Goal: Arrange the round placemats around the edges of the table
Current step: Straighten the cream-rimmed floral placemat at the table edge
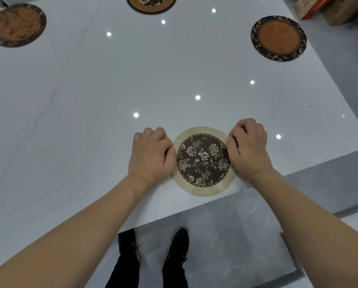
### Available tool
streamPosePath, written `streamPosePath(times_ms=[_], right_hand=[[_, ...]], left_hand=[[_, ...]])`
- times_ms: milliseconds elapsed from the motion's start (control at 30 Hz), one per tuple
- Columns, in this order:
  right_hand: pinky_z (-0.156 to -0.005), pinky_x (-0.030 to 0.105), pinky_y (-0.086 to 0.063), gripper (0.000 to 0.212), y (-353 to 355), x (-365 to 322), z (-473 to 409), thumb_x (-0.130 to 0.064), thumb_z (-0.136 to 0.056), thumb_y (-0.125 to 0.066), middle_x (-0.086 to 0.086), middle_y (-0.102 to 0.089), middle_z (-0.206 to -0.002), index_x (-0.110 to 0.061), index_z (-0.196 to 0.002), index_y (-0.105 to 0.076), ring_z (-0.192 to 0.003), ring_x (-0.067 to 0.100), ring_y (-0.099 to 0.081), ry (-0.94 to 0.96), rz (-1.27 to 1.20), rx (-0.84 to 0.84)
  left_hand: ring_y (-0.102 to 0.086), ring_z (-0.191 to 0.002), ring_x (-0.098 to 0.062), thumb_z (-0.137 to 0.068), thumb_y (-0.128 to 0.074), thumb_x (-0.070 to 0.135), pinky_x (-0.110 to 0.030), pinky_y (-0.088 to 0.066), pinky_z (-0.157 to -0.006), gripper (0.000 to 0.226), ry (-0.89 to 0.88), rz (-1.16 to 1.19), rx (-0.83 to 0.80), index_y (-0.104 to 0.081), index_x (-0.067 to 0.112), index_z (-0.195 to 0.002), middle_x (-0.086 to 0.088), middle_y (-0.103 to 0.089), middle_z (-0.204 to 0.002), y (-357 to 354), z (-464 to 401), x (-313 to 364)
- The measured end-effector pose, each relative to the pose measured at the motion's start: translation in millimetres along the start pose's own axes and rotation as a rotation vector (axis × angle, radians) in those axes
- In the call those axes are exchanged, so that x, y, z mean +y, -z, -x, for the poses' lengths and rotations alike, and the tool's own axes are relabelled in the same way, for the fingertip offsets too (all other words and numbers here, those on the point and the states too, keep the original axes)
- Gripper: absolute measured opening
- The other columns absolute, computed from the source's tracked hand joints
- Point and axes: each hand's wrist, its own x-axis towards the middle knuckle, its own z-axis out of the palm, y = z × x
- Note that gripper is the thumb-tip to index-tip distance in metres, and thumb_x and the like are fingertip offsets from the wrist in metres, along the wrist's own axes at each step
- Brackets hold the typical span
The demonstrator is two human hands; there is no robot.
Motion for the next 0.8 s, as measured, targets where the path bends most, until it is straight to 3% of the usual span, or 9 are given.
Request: streamPosePath(times_ms=[800], right_hand=[[-0.076,0.045,-0.040,0.014,-1.1,-2.6,4.3,-0.009,-0.070,-0.048,0.016,-0.052,-0.090,0.000,-0.063,-0.055,-0.081,0.035,-0.046,-0.070,-0.044,0.095]], left_hand=[[-0.037,-0.074,-0.022,-0.081,-0.041,0.028,-0.034,-0.025,-0.072,0.028,-0.119,-0.039,-0.061,-0.053,0.015,-0.060,0.004,-0.047,-0.077,4.7,-0.5,2.3]])
